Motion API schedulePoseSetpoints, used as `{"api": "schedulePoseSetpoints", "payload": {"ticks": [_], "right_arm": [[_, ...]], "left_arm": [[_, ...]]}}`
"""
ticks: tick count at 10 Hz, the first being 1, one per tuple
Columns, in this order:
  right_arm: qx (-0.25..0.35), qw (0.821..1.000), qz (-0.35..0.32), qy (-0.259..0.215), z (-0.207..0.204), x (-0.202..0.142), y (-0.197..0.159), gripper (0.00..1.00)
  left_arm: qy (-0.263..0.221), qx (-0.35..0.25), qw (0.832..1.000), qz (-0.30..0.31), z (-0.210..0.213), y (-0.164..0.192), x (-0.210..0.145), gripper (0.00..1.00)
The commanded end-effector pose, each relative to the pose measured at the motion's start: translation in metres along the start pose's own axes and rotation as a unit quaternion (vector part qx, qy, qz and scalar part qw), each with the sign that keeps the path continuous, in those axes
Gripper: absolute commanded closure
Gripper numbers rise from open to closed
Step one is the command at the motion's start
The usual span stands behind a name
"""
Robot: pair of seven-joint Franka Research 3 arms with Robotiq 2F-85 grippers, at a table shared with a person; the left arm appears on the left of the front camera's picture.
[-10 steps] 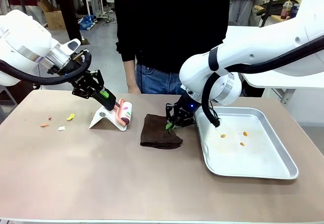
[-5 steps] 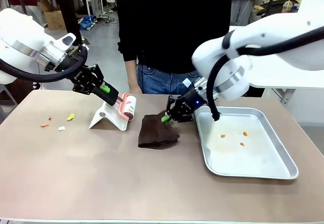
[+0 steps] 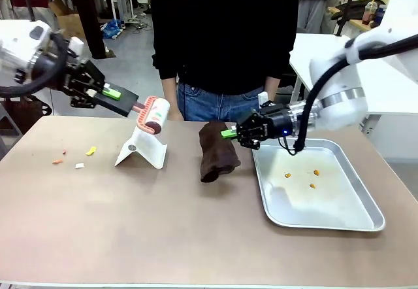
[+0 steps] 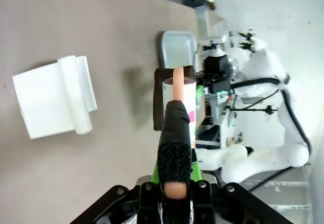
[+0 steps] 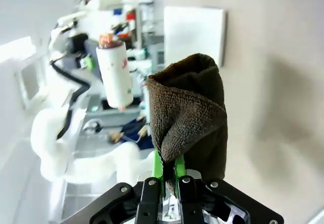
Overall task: Clean the surface of the table.
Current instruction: Hold the Lint Roller with your left hand and the towel with your right hand.
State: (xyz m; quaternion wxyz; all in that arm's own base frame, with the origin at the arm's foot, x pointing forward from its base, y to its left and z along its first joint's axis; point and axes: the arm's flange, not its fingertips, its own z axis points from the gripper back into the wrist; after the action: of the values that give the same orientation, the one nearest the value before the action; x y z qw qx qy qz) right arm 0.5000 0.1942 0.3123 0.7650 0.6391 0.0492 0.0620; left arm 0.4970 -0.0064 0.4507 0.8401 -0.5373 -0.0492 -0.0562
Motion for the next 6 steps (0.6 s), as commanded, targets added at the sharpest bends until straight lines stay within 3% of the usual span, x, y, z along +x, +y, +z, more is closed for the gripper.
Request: {"api": "schedulePoseSetpoints", "payload": {"ticks": [1, 4, 6], "right_arm": [[0.024, 1.000, 0.017, -0.001, 0.020, -0.026, 0.009, 1.00], [0.035, 0.997, 0.005, -0.074, 0.084, -0.072, 0.029, 1.00], [0.065, 0.986, -0.023, -0.155, 0.136, -0.105, 0.045, 1.00]], "left_arm": [[-0.019, -0.030, 0.999, -0.011, 0.032, 0.007, -0.027, 1.00], [-0.014, -0.061, 0.998, -0.018, 0.117, 0.046, -0.066, 1.00], [-0.024, -0.077, 0.996, -0.025, 0.175, 0.077, -0.099, 1.00]]}}
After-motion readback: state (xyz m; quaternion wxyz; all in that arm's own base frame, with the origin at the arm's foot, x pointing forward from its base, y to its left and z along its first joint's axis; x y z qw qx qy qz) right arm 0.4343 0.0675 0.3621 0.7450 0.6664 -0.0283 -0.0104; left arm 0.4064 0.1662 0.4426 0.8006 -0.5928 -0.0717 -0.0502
